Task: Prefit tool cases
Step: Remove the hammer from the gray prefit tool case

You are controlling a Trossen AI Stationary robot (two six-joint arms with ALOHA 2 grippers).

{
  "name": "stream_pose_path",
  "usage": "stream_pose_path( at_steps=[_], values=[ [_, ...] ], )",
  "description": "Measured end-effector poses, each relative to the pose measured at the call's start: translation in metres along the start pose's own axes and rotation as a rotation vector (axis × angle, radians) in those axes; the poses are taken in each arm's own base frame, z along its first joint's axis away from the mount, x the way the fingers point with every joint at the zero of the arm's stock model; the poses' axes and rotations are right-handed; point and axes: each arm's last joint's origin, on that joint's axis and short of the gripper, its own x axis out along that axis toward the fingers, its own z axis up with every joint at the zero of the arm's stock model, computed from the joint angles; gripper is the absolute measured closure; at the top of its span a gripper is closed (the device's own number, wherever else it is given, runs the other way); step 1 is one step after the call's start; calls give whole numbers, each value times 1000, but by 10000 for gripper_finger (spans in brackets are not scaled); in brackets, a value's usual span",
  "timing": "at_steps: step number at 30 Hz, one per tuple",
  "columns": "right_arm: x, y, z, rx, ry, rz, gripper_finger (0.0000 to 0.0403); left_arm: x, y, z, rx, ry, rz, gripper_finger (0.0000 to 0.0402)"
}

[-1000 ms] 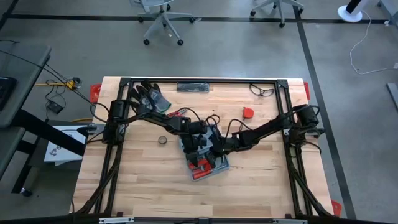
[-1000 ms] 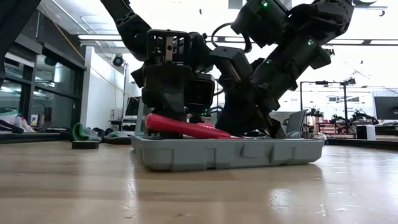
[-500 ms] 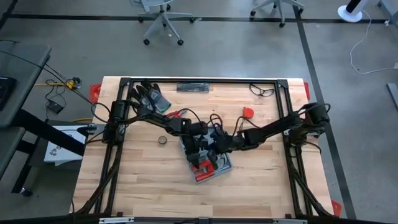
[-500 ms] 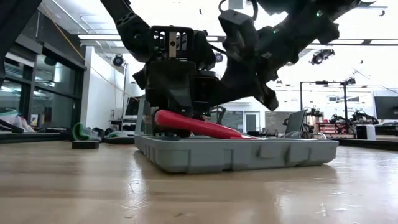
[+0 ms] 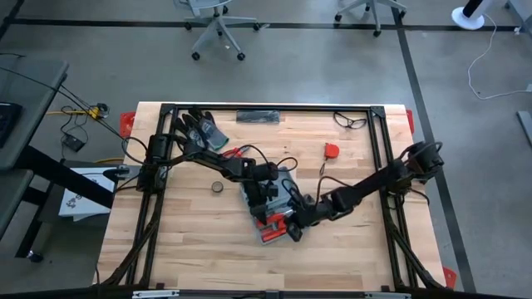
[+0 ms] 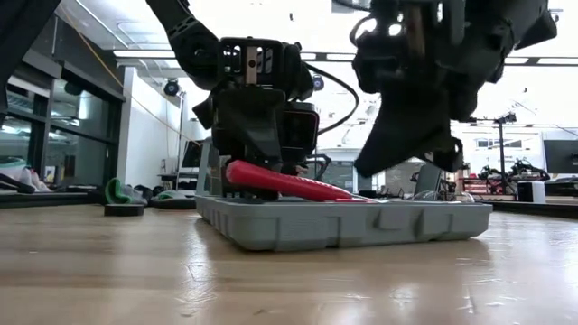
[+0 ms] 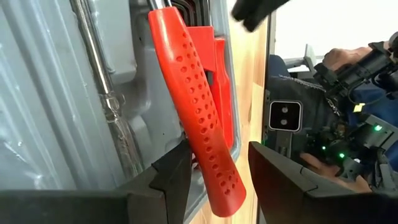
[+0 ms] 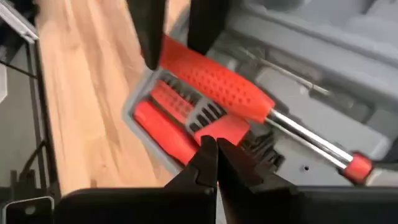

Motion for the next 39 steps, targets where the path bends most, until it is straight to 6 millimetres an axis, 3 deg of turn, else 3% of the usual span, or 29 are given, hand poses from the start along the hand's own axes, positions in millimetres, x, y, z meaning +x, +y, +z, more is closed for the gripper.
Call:
stream_pose_path(
  at_steps=[10, 23, 25, 28, 33, 39],
  values=[
    [31, -9, 3, 57, -18, 49, 403, 0, 0, 1, 4, -11, 6, 252],
    [36, -23, 20, 78, -21, 53, 403, 11, -8, -3, 31, -40, 81, 254],
    [36, -23, 20, 78, -25, 52, 403, 12, -9, -2, 37, -43, 86, 273],
    [36, -22, 20, 80, -34, 52, 403, 11, -8, -2, 19, -41, 89, 334],
    [30, -16, 16, 88, -72, 31, 403, 1, -10, -1, 23, -44, 87, 334],
    [17, -8, 11, 115, -131, -18, 403, -30, -31, 0, 68, -88, 97, 357]
  ],
)
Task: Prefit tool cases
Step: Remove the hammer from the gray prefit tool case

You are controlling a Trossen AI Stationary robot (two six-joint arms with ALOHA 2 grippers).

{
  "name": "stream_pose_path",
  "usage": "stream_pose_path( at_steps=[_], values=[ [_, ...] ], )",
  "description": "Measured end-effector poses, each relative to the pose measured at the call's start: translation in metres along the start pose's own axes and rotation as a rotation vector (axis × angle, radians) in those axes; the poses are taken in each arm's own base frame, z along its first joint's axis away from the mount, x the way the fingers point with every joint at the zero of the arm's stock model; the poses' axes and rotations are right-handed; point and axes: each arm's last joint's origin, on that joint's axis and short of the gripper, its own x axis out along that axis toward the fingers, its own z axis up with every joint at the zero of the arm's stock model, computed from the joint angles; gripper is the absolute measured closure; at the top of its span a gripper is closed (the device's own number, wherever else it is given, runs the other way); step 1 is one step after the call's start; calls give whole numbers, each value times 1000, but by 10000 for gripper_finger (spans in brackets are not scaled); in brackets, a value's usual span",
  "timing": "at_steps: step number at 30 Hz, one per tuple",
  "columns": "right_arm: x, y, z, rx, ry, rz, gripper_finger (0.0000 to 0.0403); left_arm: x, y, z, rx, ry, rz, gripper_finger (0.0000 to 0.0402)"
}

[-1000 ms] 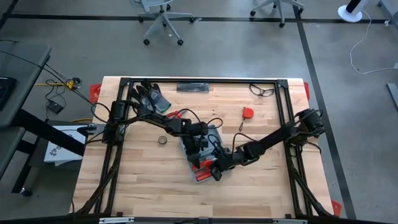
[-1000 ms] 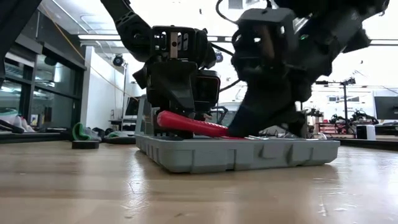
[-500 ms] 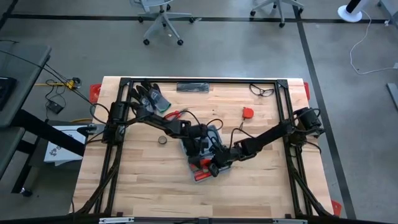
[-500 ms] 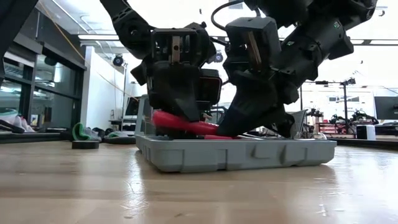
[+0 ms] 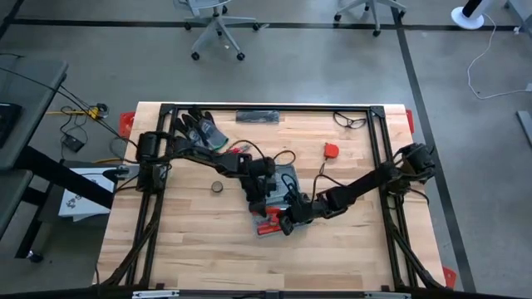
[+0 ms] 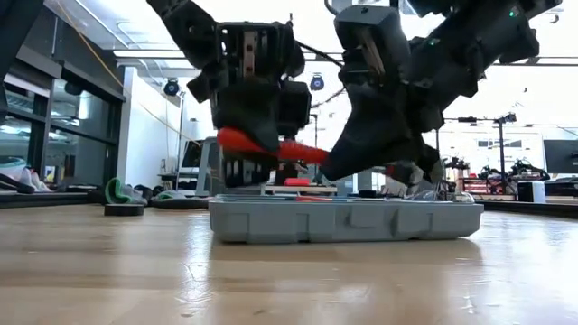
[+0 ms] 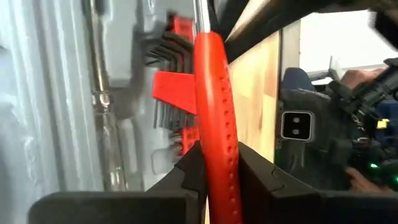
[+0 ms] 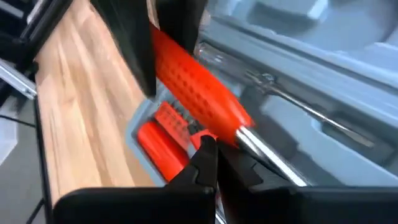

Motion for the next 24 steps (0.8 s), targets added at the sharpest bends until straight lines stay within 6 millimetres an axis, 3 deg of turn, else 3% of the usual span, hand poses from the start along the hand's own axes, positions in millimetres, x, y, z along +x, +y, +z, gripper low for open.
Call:
stream_pose_path(
  at_steps=[6, 14, 19, 24],
  values=[
    [0, 1, -1, 26, -5, -12, 403, -44, -14, 0, 87, -56, 115, 359],
    [1, 2, 2, 37, -59, 8, 403, -94, -35, -33, 131, 98, 308, 362],
    [1, 0, 0, 28, -43, -14, 403, -113, -37, -57, 28, 259, 368, 364],
    [1, -1, -1, 22, -36, -23, 403, -117, -38, -79, -28, 468, 379, 364]
  ],
)
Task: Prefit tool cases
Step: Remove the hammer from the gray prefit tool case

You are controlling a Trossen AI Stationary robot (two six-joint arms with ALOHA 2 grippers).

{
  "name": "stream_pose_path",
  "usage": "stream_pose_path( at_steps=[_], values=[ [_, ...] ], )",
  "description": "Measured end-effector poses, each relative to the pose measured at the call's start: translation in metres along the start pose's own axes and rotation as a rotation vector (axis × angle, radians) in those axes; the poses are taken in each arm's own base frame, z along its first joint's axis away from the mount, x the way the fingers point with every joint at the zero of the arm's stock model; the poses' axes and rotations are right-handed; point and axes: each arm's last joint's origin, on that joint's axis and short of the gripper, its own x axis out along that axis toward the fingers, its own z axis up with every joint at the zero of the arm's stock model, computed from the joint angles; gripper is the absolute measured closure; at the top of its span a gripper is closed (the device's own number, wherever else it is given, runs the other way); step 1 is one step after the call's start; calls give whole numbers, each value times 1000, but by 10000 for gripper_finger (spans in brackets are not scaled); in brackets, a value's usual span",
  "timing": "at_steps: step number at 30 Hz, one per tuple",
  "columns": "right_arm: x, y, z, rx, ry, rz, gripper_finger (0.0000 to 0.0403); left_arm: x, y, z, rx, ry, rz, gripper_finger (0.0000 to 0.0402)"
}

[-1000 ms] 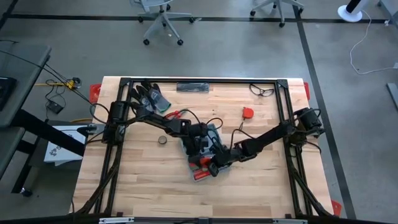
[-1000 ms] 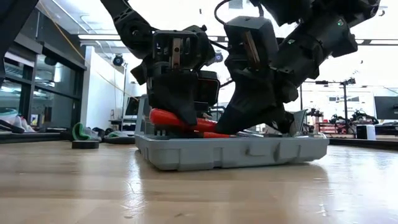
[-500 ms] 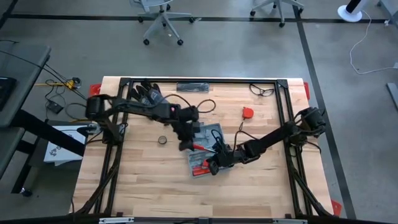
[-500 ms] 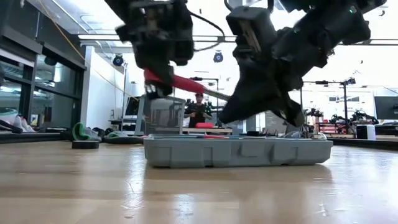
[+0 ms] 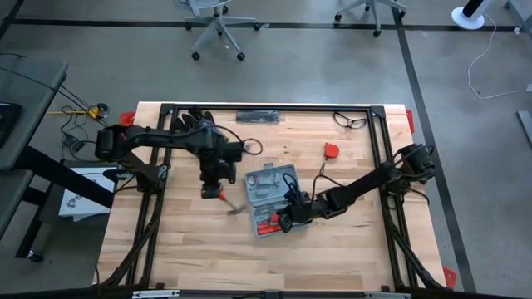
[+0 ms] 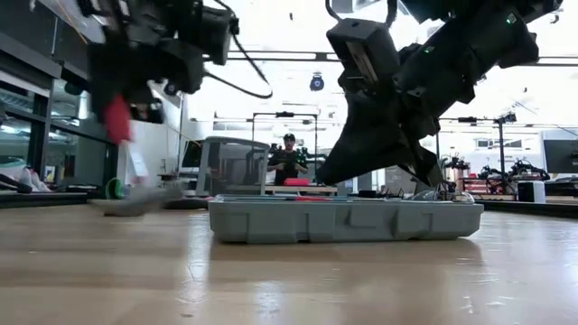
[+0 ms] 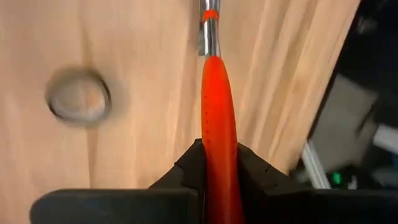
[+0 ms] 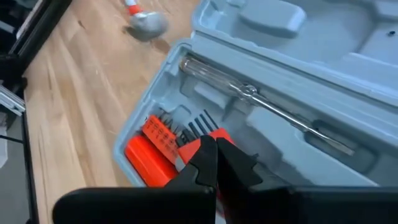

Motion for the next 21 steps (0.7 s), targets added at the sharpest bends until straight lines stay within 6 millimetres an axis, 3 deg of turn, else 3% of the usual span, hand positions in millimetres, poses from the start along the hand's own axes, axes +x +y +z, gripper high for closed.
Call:
stream_pose_path(
  at_steps=[4, 7, 15, 21],
  values=[
    [0, 0, 0, 7, 1, 0, 403, 13, 4, -16, -24, 120, -113, 365],
    [0, 0, 0, 18, 4, 1, 403, 27, 11, -27, -86, 195, -103, 361],
    [-1, 0, -1, 30, 6, -6, 403, 54, 26, -65, -270, 447, -51, 241],
    [-1, 0, 0, 24, 6, -9, 403, 53, 26, -70, -310, 450, -54, 206]
  ],
)
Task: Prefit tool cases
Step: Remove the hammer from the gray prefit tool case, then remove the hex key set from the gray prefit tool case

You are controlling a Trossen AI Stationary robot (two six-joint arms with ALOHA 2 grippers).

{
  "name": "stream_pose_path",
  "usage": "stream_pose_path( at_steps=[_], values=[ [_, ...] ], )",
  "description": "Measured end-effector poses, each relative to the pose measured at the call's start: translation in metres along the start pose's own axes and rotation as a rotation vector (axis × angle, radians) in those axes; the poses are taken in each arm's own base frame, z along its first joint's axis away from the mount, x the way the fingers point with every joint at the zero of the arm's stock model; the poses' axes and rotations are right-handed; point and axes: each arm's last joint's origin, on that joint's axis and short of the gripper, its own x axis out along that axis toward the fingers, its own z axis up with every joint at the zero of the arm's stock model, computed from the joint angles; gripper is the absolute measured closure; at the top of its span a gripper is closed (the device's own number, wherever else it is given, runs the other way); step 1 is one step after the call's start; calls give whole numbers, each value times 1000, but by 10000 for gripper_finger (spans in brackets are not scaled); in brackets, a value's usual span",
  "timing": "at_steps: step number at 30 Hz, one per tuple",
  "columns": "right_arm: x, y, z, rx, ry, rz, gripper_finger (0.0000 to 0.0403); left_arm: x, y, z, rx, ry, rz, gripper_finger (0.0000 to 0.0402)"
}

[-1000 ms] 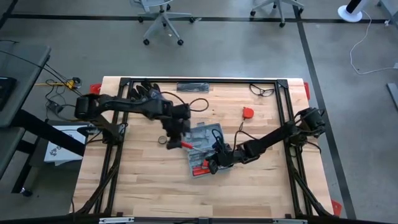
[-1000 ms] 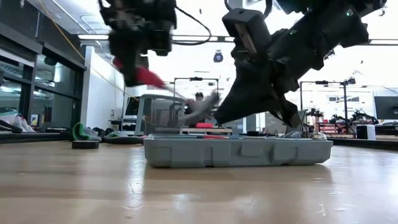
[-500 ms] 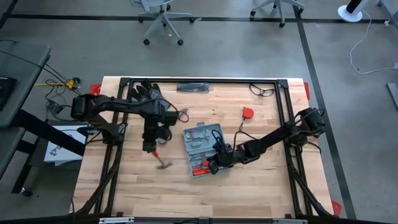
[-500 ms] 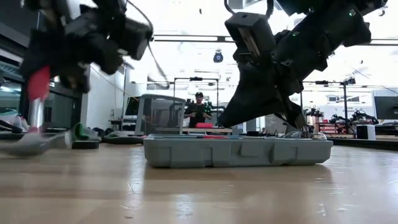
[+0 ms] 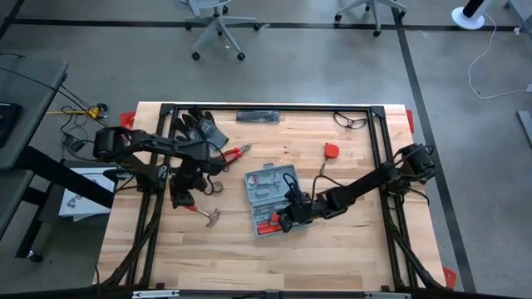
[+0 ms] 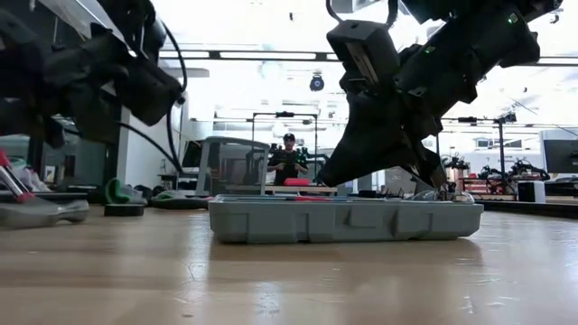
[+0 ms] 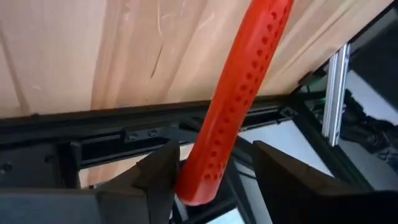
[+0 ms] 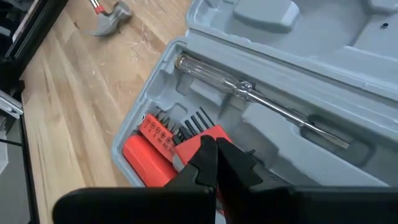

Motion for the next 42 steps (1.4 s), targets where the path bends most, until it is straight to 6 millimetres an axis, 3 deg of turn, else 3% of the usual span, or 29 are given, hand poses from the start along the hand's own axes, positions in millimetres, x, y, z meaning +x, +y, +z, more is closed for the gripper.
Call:
stream_pose_path(
  at_steps=[9, 14, 19, 24, 27, 35, 42],
  values=[
    [-1, 1, 0, 6, 4, 8, 403, -30, -8, -17, 5, -233, -13, 203],
    [-6, 4, 3, -13, 19, 31, 403, -62, -17, -23, -14, -529, 38, 202],
    [-13, 5, 5, -79, 50, 37, 403, -90, -30, -16, 5, -878, 78, 202],
    [-16, 1, 7, -87, 65, -3, 403, -112, -57, 11, 251, -1190, 31, 202],
    [-16, 0, 7, -112, 57, -11, 403, -114, -76, 35, 428, -1285, 46, 202],
    [-16, -8, 8, -145, -11, -131, 402, -77, -102, 111, 660, -1263, 101, 202],
    [-13, -15, 18, -112, -32, -162, 382, -65, -98, 131, 643, -1282, 313, 200]
  ],
)
